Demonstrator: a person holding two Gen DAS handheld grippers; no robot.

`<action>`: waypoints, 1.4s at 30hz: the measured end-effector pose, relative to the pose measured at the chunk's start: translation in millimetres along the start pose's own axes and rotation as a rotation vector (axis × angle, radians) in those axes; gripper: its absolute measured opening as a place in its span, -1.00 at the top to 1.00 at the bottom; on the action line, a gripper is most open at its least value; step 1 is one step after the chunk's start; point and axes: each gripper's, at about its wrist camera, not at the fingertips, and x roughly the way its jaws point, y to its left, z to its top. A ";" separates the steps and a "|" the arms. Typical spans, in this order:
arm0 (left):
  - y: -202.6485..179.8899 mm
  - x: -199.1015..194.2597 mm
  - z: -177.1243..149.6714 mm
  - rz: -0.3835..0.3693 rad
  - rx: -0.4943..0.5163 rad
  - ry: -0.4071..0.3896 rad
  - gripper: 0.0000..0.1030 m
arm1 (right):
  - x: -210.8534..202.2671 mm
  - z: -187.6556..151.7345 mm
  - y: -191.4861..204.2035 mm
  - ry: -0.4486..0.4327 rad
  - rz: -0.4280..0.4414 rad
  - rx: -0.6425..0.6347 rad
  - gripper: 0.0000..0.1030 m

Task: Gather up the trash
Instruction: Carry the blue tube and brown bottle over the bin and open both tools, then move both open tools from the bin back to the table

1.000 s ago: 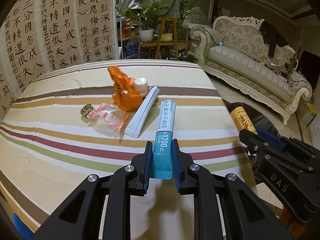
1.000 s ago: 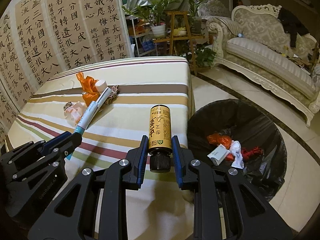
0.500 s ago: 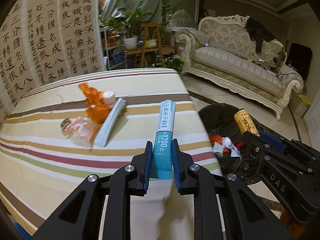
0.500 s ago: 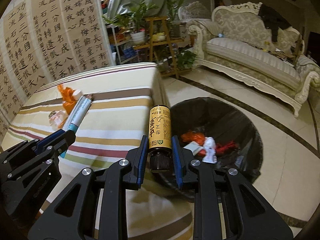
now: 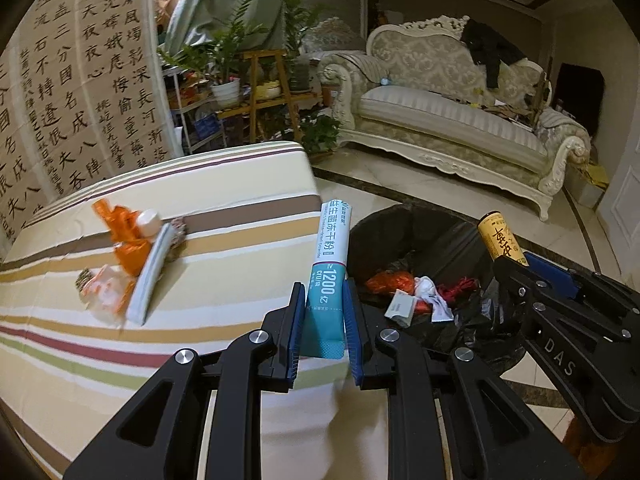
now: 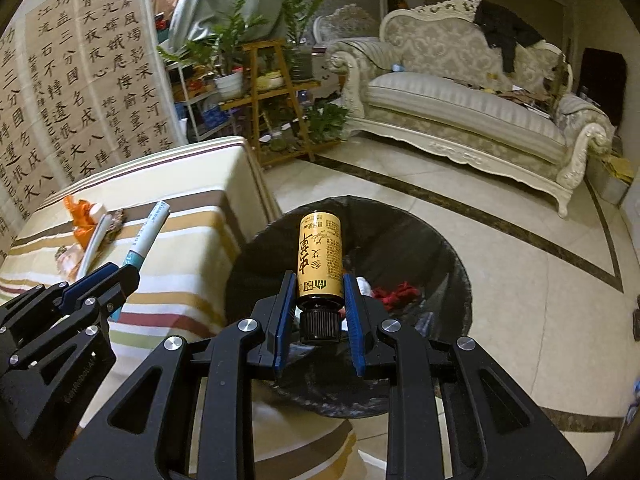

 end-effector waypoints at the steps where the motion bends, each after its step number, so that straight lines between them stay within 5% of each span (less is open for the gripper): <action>1: -2.8 2.2 1.2 -0.002 0.006 0.002 0.61 | 1.1 0.6 -2.2 0.000 -0.004 0.003 0.55; 23: -42.9 54.7 23.9 -0.005 0.088 0.054 0.53 | 46.9 18.0 -41.1 0.026 -0.066 0.080 0.50; 35: -37.7 55.0 22.8 0.011 0.067 0.053 -0.23 | 46.8 16.2 -43.5 0.017 -0.094 0.097 -0.04; 42: -26.0 51.0 23.2 0.036 0.042 0.038 -0.40 | 43.6 15.9 -48.7 0.011 -0.083 0.132 -0.45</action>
